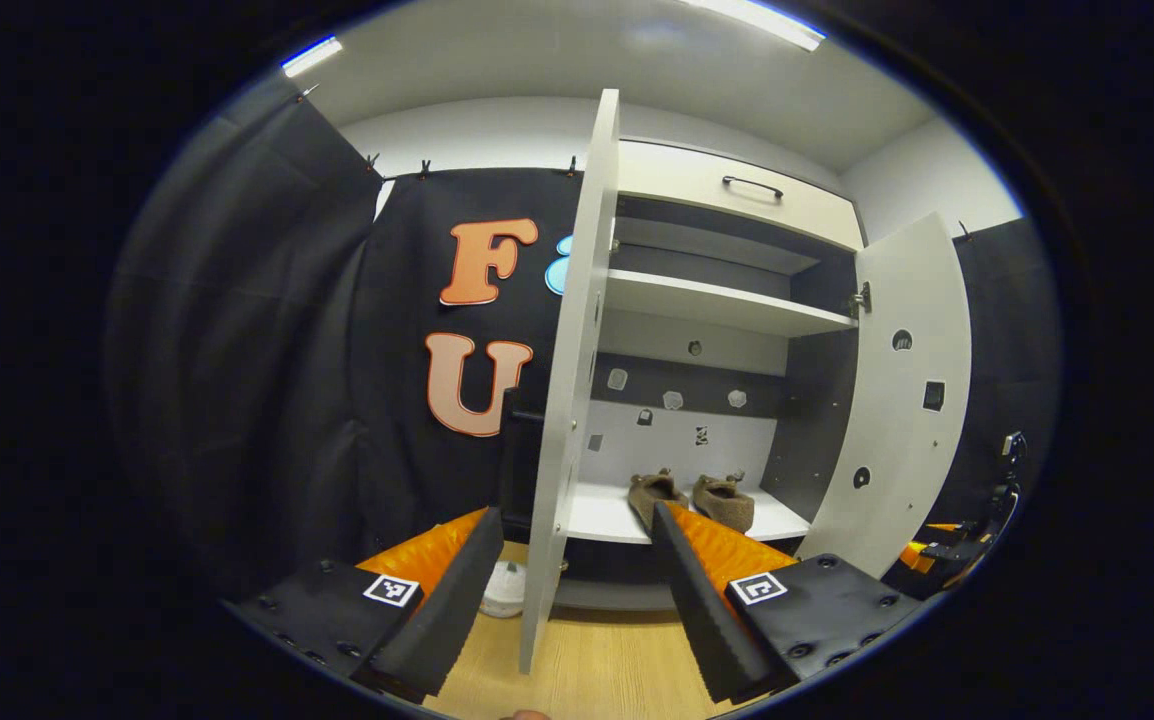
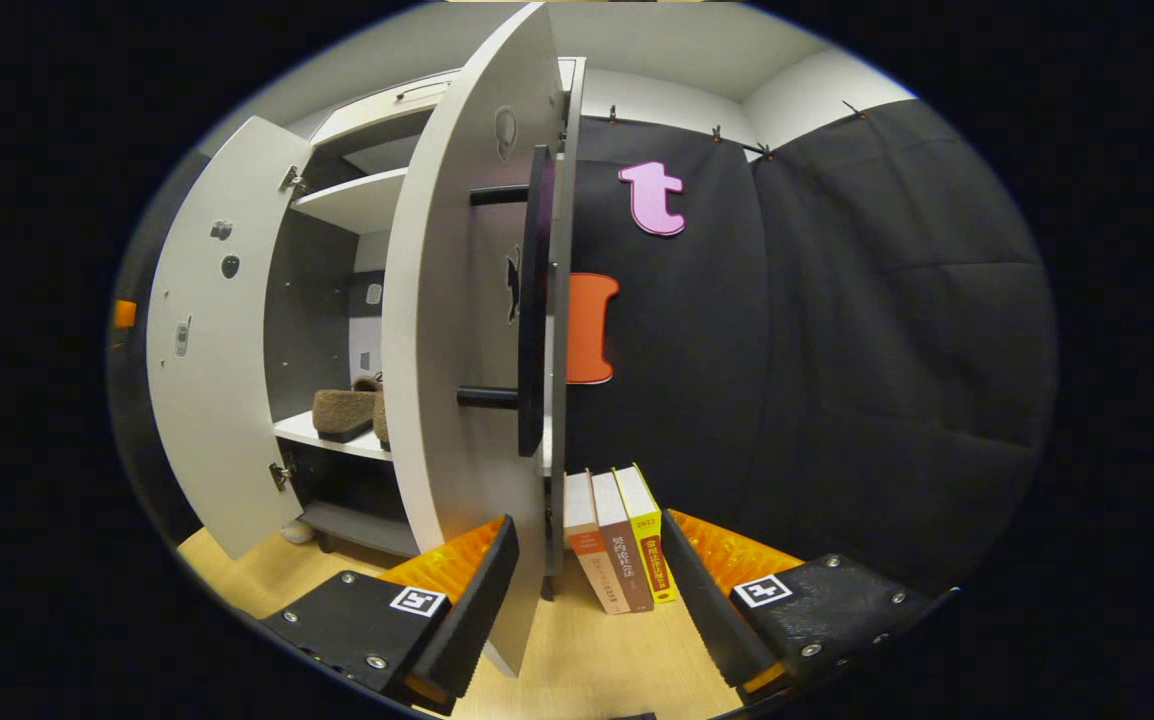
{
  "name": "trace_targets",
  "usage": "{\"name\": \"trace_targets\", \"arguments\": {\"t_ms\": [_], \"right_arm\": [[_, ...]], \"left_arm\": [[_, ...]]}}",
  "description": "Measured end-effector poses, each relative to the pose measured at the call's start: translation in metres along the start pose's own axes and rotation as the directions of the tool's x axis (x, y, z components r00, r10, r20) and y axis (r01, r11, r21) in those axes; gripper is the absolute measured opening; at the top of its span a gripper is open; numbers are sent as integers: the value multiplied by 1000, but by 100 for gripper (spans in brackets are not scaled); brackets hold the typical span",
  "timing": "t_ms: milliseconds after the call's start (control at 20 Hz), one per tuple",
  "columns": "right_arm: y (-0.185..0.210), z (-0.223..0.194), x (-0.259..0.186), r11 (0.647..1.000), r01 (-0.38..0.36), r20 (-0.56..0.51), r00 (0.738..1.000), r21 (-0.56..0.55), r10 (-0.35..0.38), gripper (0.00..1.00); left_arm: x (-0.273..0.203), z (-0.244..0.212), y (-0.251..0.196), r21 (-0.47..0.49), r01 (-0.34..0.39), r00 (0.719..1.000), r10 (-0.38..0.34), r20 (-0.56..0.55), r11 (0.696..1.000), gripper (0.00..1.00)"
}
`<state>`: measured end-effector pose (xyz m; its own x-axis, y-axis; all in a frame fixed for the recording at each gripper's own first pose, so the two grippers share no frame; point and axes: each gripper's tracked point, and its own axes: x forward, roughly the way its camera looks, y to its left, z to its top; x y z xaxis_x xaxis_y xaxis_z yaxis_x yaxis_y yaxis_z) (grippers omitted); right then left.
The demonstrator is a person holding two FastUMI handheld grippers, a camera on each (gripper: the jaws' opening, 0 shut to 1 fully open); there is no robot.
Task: Grab one shoe with the right hand and put it into the shoe cabinet, grab the other shoe with the left hand and put it into the shoe cabinet; then close the right door with the right hand and the left door with the left hand.
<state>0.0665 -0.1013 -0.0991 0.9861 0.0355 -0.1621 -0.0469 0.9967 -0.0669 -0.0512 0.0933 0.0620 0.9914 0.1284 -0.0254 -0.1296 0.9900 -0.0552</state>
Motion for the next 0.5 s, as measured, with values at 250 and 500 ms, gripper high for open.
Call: {"name": "trace_targets", "arguments": {"t_ms": [250,500], "right_arm": [[61,0,22,993,-112,6,994,39,112,89],[106,4,58,984,-166,21,986,70,165,89]], "left_arm": [[-3,-3,16,5,-21,1000,21,-1,1000,95],[-7,-6,37,6,-61,998,61,-2,998,99]]}}
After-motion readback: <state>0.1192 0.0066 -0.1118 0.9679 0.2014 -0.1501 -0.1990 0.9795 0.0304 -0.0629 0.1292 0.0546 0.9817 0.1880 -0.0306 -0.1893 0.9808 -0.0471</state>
